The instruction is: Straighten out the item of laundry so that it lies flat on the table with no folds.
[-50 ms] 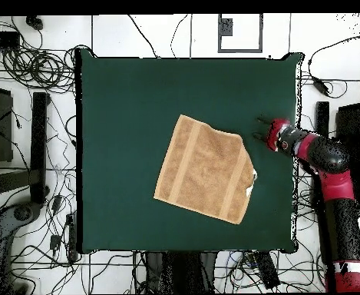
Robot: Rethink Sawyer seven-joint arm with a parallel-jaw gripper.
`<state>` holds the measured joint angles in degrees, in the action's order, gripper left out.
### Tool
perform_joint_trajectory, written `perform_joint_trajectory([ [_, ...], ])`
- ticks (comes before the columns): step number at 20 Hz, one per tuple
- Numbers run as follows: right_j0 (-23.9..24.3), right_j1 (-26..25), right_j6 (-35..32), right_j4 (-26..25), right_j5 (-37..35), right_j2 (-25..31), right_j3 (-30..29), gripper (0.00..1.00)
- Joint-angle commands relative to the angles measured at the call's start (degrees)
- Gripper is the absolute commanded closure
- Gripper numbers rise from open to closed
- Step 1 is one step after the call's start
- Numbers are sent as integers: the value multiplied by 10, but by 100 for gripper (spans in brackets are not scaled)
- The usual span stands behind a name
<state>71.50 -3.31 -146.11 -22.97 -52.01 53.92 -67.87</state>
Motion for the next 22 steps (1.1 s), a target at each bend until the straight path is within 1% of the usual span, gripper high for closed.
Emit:
perform_joint_trajectory([
  [1, -77, -169, 296, -117, 207, 9, -5, 0],
  [4, -81, -160, 282, -144, 234, 5, -9, 0],
  [6, -89, -150, 260, -165, 254, -2, -12, 0],
  [9, -114, -119, 227, -212, 276, -24, -12, 0],
  [10, -128, -101, 210, -235, 287, -36, -12, 0],
  [12, -144, -87, 205, -255, 276, -45, -7, 0],
  [13, -150, -81, 199, -261, 268, -48, -6, 0],
  [17, -153, -91, 233, -259, 210, -32, 11, 0],
  [19, -147, -104, 254, -253, 194, -20, 17, 0],
  [22, -145, -113, 262, -253, 185, -12, 24, 0],
])
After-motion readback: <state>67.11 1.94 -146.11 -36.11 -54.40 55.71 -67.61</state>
